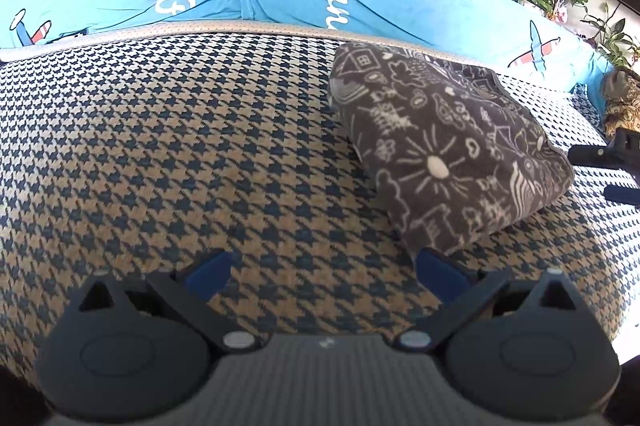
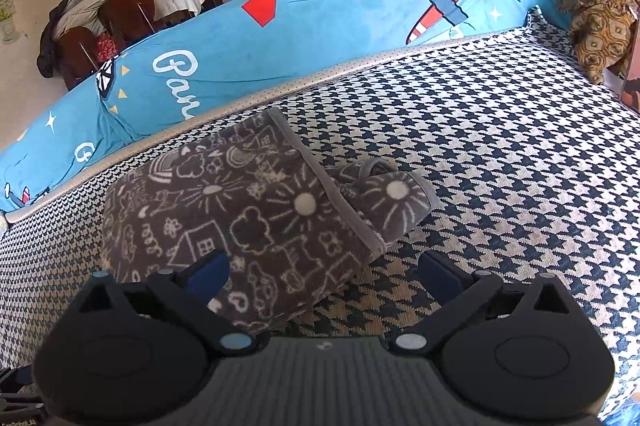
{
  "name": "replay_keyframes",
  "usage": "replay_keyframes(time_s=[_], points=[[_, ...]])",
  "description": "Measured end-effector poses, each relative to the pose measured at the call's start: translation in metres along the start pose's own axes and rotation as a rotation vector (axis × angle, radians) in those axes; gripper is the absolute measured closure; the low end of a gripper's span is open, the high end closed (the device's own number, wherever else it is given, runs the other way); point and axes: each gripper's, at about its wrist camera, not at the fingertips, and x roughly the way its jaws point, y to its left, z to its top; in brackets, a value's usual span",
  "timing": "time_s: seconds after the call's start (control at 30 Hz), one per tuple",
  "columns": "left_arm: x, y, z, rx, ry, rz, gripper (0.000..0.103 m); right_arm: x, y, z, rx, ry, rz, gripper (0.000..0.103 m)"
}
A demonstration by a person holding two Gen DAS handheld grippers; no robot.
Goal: Fold clothes
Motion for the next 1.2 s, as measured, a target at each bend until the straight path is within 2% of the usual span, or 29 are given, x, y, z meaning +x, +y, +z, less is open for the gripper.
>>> replay_keyframes(time_s=[0.3, 0.53, 0.67, 0.97, 1.2], points=[[-0.016, -0.003, -0.001, 0.011, -0.008, 0.012, 0.000, -0.012, -0.004, -0.006, -0.027, -0.009, 0.036, 0.000], [-0.020, -0.007, 0.007, 0.043, -0.030, -0.026, 0.000, -0.009, -0.020, 0.002, -0.063, 0.020, 0.085, 0.000], [-0.014, -0.010, 0.019, 0.081, -0.024, -0.066, 0.000, -0.001, -0.035, 0.008, 0.002, 0.043, 0.152, 0.000], [0.013, -0.012, 0.053, 0.075, -0.004, -0.188, 0.000, 0.028, -0.059, 0.013, 0.135, 0.110, 0.165, 0.000], [0.042, -0.009, 0.073, 0.039, 0.030, -0.242, 0.000, 0.051, -0.068, 0.014, 0.228, 0.158, 0.180, 0.000]])
